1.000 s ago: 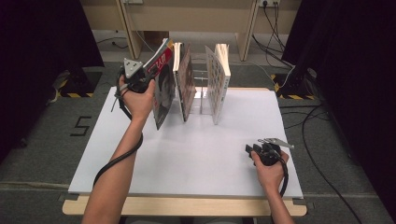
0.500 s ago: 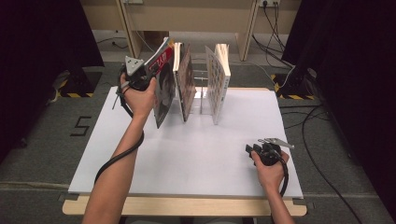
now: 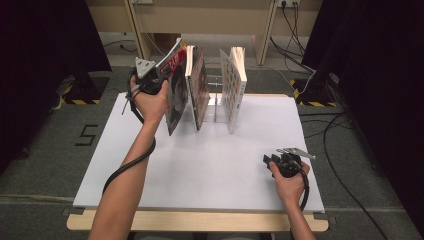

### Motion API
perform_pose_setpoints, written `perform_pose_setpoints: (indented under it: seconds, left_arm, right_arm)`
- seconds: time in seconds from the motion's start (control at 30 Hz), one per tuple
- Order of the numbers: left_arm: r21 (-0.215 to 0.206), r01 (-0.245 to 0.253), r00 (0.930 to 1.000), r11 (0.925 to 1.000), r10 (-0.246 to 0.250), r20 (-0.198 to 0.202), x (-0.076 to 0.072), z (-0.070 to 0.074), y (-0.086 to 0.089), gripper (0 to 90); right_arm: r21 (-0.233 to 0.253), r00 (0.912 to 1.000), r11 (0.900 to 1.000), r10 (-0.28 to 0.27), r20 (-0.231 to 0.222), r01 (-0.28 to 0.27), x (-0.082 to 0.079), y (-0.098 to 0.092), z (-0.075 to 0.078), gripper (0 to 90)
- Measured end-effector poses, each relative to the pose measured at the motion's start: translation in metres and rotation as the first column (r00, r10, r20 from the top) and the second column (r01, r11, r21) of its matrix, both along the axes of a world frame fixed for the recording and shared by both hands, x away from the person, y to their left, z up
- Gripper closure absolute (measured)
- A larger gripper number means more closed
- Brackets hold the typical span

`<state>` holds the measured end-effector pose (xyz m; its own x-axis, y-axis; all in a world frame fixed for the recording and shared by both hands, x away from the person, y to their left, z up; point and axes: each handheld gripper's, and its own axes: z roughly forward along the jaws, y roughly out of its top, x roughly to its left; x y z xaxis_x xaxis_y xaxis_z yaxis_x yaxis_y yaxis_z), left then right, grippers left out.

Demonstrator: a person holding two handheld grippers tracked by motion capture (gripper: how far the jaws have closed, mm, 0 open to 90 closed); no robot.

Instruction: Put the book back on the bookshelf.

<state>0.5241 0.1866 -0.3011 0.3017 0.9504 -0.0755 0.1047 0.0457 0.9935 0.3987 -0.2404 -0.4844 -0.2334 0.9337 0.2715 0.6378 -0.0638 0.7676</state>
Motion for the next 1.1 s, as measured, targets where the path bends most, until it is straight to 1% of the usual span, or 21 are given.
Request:
perform_pose_setpoints:
  seconds: [0.13,0.17,0.6,1.1]
  left_arm:
    - [0.002,-0.003,1.0000,1.0000,0.003,0.002,0.002,0.001,-0.001,86.4]
    - [0.002,-0.003,1.0000,1.0000,0.003,0.003,0.002,0.001,-0.001,86.4]
    - [0.006,-0.008,0.9999,0.9999,0.008,0.010,0.009,0.003,-0.005,86.4]
    - [0.010,-0.031,0.9993,0.9995,0.030,0.023,0.018,0.001,-0.008,86.4]
  right_arm:
    - [0.002,1.0000,1.000,-0.003,-0.002,0.003,0.000,0.000,0.000,60.4]
    - [-0.006,1.0000,1.000,-0.001,0.002,0.001,0.000,-0.001,0.000,60.5]
    - [0.003,1.0000,1.000,-0.002,0.005,0.002,0.001,-0.001,-0.001,60.5]
    - [-0.005,1.0000,1.000,0.001,0.005,-0.001,0.001,-0.002,0.000,60.5]
